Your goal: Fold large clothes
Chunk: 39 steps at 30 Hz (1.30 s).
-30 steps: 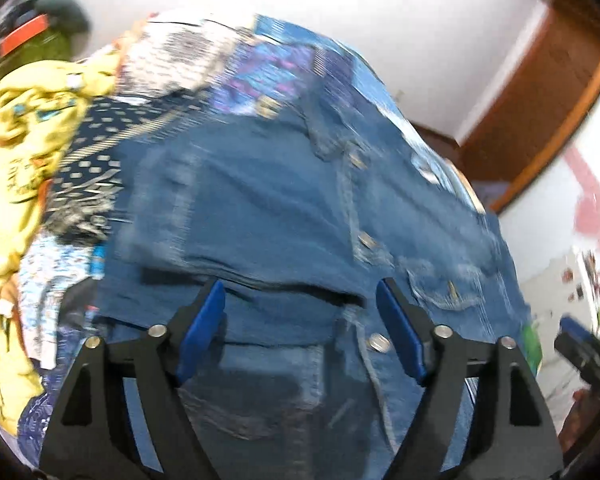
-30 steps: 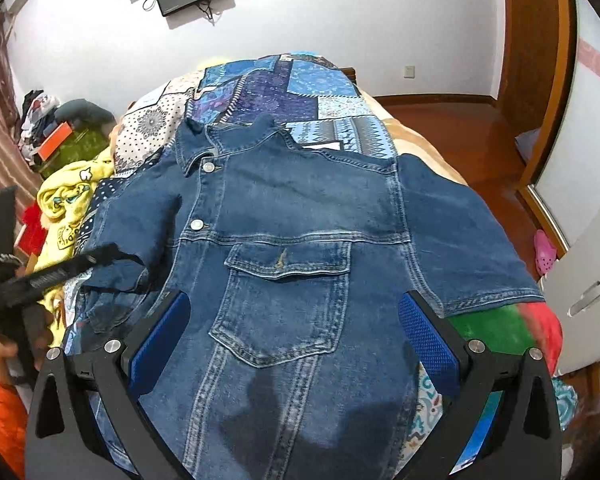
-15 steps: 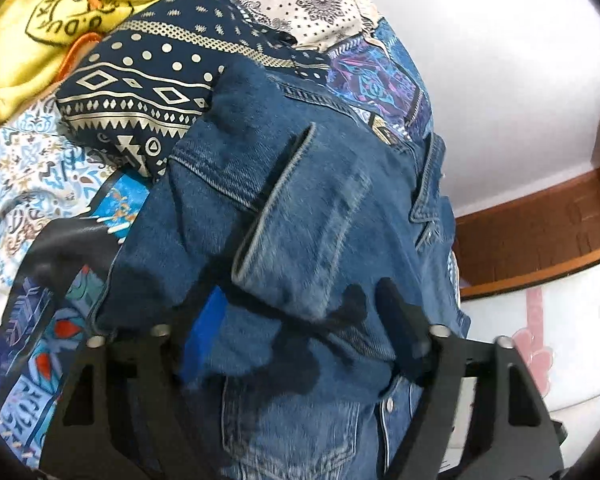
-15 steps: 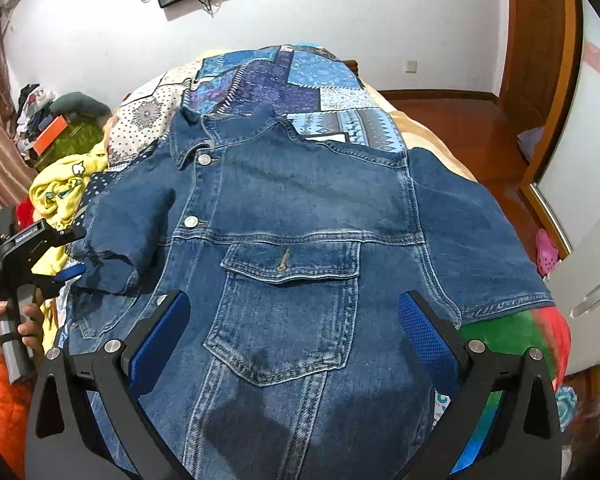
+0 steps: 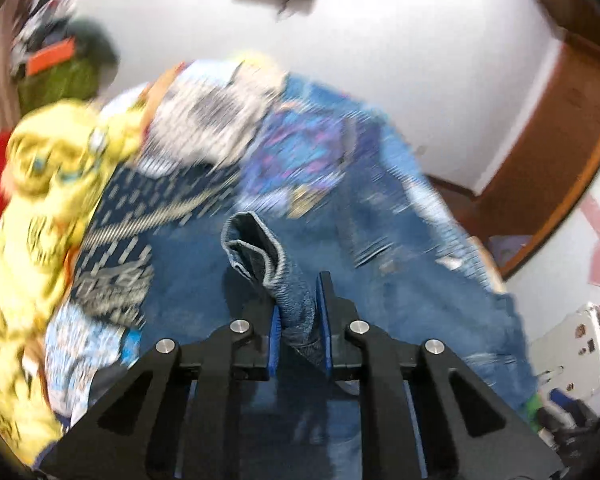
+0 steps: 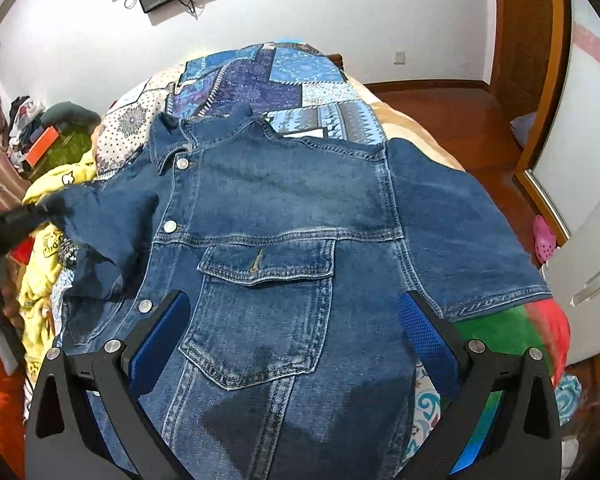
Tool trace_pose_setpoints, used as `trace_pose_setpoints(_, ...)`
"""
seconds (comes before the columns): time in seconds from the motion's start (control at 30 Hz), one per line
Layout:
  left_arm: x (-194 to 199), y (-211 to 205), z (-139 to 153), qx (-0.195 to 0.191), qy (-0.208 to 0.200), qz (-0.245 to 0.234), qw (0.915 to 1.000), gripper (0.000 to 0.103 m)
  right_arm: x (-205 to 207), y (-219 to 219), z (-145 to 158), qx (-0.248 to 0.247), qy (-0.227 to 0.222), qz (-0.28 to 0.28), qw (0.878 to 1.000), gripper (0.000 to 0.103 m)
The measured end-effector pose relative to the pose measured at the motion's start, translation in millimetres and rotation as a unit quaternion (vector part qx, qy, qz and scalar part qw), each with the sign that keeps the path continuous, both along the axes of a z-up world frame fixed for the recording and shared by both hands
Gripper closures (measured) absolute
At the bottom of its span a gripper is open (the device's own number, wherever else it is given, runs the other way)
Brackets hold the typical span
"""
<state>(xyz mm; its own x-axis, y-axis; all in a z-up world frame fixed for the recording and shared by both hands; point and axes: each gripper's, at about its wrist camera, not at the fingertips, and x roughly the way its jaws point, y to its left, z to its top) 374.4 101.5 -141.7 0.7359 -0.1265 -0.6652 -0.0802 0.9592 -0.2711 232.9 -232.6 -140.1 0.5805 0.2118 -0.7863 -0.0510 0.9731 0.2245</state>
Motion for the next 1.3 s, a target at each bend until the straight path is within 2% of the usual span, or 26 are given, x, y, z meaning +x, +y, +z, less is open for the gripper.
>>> trace_pose_setpoints(0.1, 7.3, -38.1, 34.4, 0.004, -0.038, -0.044, 0.9983, 0.091, -1.5, -6.1, 3.9, 0.002, -0.007, -0.004, 1.000, 0.000)
trace_pose_setpoints(0.17, 10.9, -63.7, 45.3, 0.005, -0.055, -0.070, 0.9960, 0.092, -1.8, -10.2, 4.0, 0.004, -0.006, -0.008, 1.000, 0.000)
trace_pose_setpoints(0.27, 13.4, -107.3, 50.5, 0.002, -0.064, -0.116, 0.9912, 0.094, -3.6, -19.0, 1.5, 0.000, -0.001, -0.013, 1.000, 0.000)
trace_pose_setpoints(0.33, 17.5, -135.7, 45.2, -0.001, -0.059, -0.146, 0.9876, 0.099, -5.4, -26.2, -1.1, -0.002, 0.003, -0.020, 1.000, 0.000)
trace_pose_setpoints(0.43, 22.5, -181.7, 22.9, 0.001, -0.032, -0.192, 0.9809, 0.099, -8.0, -39.8, -5.6, 0.001, 0.013, -0.036, 0.999, 0.000)
trace_pose_setpoints(0.53, 27.9, -214.1, -4.1, 0.008, 0.011, -0.215, 0.9766, 0.099, -12.2, -53.3, -9.6, 0.002, 0.021, -0.050, 0.999, 0.000)
trace_pose_setpoints(0.67, 26.2, -232.3, -36.4, 0.019, 0.073, -0.232, 0.9698, 0.099, -17.6, -68.4, -11.8, -0.002, 0.026, -0.067, 0.997, 0.000)
trace_pose_setpoints(0.73, 21.5, -229.8, -43.0, 0.026, 0.093, -0.237, 0.9667, 0.098, -17.0, -74.9, -13.5, -0.002, 0.029, -0.072, 0.997, 0.000)
trace_pose_setpoints(0.8, 12.9, -220.5, -43.0, 0.035, 0.100, -0.237, 0.9656, 0.089, -12.8, -78.3, -14.1, -0.001, 0.034, -0.071, 0.997, 0.000)
trace_pose_setpoints(0.83, 7.1, -210.4, -42.0, 0.044, 0.101, -0.231, 0.9667, 0.075, -10.6, -78.7, -13.6, 0.000, 0.035, -0.067, 0.997, 0.000)
trace_pose_setpoints(0.87, 3.2, -201.1, -40.8, 0.050, 0.100, -0.222, 0.9686, 0.054, -6.9, -77.6, -11.9, 0.001, 0.034, -0.062, 0.998, 0.000)
trace_pose_setpoints(0.93, -5.0, -169.7, -36.5, 0.059, 0.088, -0.189, 0.9762, 0.035, 0.8, -72.0, -6.3, 0.004, 0.026, -0.047, 0.999, 0.000)
trace_pose_setpoints(1.0, -10.9, -142.0, -34.4, 0.071, 0.087, -0.160, 0.9806, 0.034, 12.1, -60.6, 1.0, 0.006, 0.015, -0.022, 1.000, 0.000)
trace_pose_setpoints(1.1, -20.9, -95.8, -36.4, 0.091, 0.106, -0.113, 0.9837, 0.033, 32.5, -38.7, 5.3, 0.009, 0.006, 0.024, 1.000, 0.000)
trace_pose_setpoints(1.3, -45.6, -7.5, -51.1, 0.103, 0.132, -0.018, 0.9857, 0.030, 90.1, 13.2, -15.4, -0.024, 0.032, 0.100, 0.994, 0.000)
